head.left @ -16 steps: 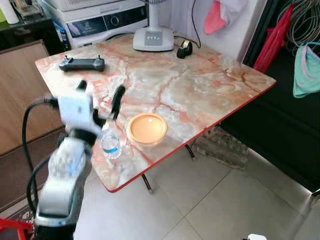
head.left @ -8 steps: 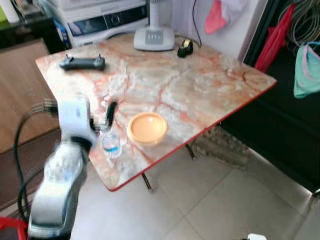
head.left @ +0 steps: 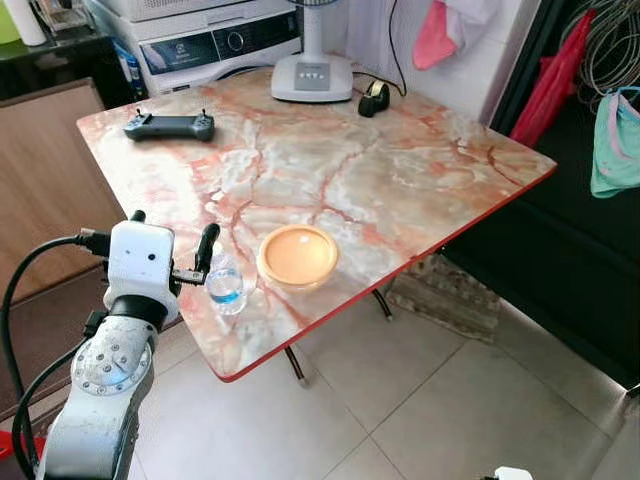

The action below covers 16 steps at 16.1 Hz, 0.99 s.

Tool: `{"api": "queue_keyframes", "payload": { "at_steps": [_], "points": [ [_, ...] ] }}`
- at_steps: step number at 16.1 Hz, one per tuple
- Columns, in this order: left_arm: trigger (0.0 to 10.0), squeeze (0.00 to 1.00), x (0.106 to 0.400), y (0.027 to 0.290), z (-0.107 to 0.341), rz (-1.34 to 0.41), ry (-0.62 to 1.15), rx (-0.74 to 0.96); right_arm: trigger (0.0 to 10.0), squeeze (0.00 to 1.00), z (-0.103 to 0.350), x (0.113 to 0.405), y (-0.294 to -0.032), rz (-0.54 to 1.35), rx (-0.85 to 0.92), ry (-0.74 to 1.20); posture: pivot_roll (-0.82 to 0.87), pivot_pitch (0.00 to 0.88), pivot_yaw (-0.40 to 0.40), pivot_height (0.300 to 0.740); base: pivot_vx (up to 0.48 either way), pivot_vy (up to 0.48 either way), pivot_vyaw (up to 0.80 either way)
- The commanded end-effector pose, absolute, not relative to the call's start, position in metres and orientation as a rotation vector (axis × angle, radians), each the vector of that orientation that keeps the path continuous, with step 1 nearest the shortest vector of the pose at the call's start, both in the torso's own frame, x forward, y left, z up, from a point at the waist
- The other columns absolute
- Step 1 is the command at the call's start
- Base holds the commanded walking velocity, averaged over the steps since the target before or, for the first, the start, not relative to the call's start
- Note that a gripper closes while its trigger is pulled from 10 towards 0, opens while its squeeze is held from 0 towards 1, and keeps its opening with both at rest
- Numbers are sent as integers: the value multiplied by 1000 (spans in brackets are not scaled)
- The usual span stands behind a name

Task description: Restocking fridge

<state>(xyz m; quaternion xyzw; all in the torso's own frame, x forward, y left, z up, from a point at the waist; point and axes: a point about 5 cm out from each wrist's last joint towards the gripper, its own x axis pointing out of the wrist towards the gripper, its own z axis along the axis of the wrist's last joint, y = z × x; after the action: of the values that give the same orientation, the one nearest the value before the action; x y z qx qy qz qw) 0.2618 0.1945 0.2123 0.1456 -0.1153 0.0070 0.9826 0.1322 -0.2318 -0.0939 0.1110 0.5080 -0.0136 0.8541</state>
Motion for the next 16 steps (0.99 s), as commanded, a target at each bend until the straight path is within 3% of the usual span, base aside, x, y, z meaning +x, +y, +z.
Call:
{"api": "queue_keyframes", "payload": {
  "at_steps": [1,13,16],
  "points": [
    [10000,0,262,191,218,-1,-266,291,10000,0,-95,128,-234,-33,228,1087,143,71,-44,740,0,0,0],
    [10000,0,268,177,224,-37,-304,206,10000,0,-94,129,-235,-16,211,1086,140,44,-48,740,250,0,0],
    [10000,0,267,174,227,-47,-304,222,10000,0,-94,129,-235,-14,211,1089,147,46,-50,740,0,0,0]
  ]
}}
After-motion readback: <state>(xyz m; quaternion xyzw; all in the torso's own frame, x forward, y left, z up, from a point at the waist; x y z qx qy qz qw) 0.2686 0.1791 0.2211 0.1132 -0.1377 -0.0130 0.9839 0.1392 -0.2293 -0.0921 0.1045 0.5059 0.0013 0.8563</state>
